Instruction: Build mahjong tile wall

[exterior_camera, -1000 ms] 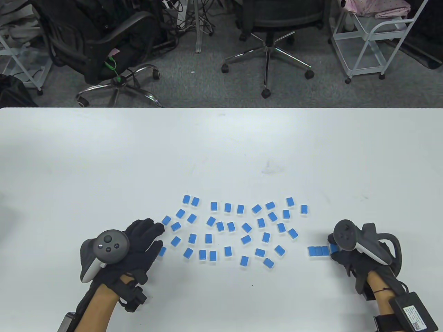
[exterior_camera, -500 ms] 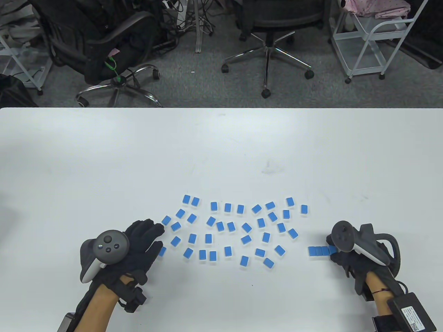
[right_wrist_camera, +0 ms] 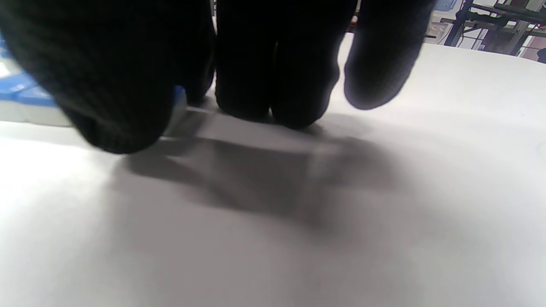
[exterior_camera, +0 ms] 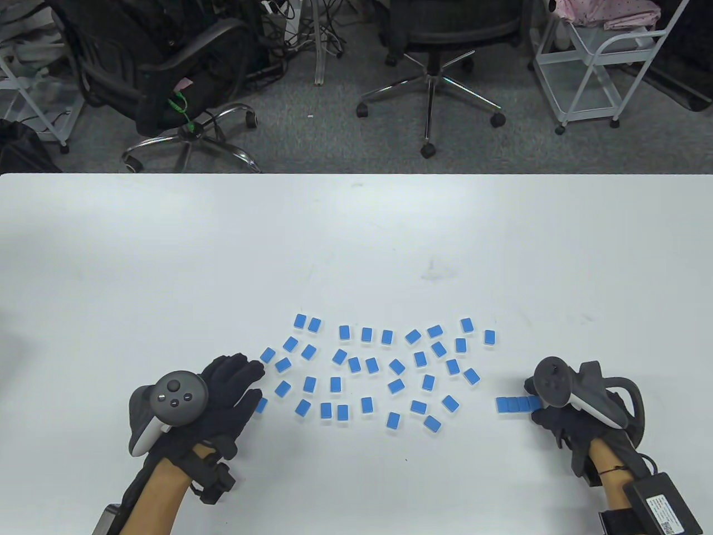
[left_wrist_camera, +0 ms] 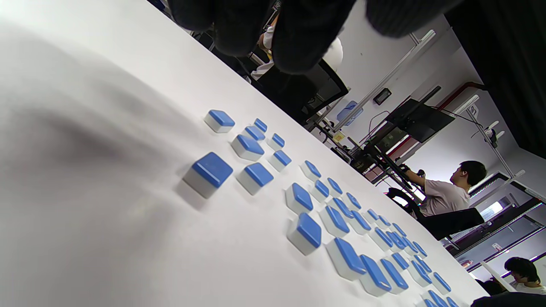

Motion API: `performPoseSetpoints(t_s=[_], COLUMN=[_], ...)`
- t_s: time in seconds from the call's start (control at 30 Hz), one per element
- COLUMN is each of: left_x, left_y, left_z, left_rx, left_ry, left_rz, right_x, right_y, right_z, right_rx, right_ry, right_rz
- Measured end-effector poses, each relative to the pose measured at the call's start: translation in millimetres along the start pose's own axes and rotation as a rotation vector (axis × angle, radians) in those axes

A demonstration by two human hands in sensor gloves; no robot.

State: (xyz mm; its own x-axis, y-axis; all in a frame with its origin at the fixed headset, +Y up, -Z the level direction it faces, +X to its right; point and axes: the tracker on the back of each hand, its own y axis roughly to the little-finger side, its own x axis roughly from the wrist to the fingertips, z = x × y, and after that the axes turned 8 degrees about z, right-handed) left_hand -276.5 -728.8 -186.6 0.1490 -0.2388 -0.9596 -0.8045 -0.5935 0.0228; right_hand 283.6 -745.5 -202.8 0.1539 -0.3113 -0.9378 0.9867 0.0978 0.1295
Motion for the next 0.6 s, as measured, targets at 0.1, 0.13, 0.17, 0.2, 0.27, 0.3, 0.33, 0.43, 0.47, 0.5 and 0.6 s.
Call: performPoseSetpoints(t_s=[0.1, 0.13, 0.17, 0.2, 0.27, 0.3, 0.33, 0.43, 0.47, 0.5, 0.6], left_x=[0, 0, 0, 0, 0, 0, 0, 0, 0, 0, 0], left_y=[0, 0, 0, 0, 0, 0, 0, 0, -1, 0, 0], left_z=[0, 0, 0, 1, 1, 1, 1, 2, 2, 3, 3], left_rx=[0.001, 0.001, 0.001, 0.001, 0.001, 0.001, 0.000, 0.000, 0.000, -0.001, -0.004], left_ry=[-0.001, -0.002, -0.004, -0.004, -0.005, -0.006, -0.007, -0.016, -0.019, -0.022, -0.023], left_rz=[-0.002, -0.003, -0.004, -0.004, -0.006, -0.007, -0.008, -0.012, -0.012, -0.012, -0.008], right_x=[0, 0, 0, 1, 1, 1, 0, -8, -10, -13, -19], right_y=[4, 6, 9, 12, 20, 24, 27, 22, 17, 6, -33], right_z=[-2, -3, -3, -4, -6, -7, -10, -23, -27, -32, -39], right_rx=[0.031, 0.051, 0.082, 0.114, 0.210, 0.254, 0.287, 0.282, 0.272, 0.238, 0.047], right_ry=[-0.030, -0.039, -0.048, -0.054, -0.072, -0.072, -0.039, 0.107, 0.143, 0.195, 0.245], right_rz=[0.008, 0.013, 0.020, 0.025, 0.034, 0.044, 0.064, 0.041, 0.020, -0.022, -0.096])
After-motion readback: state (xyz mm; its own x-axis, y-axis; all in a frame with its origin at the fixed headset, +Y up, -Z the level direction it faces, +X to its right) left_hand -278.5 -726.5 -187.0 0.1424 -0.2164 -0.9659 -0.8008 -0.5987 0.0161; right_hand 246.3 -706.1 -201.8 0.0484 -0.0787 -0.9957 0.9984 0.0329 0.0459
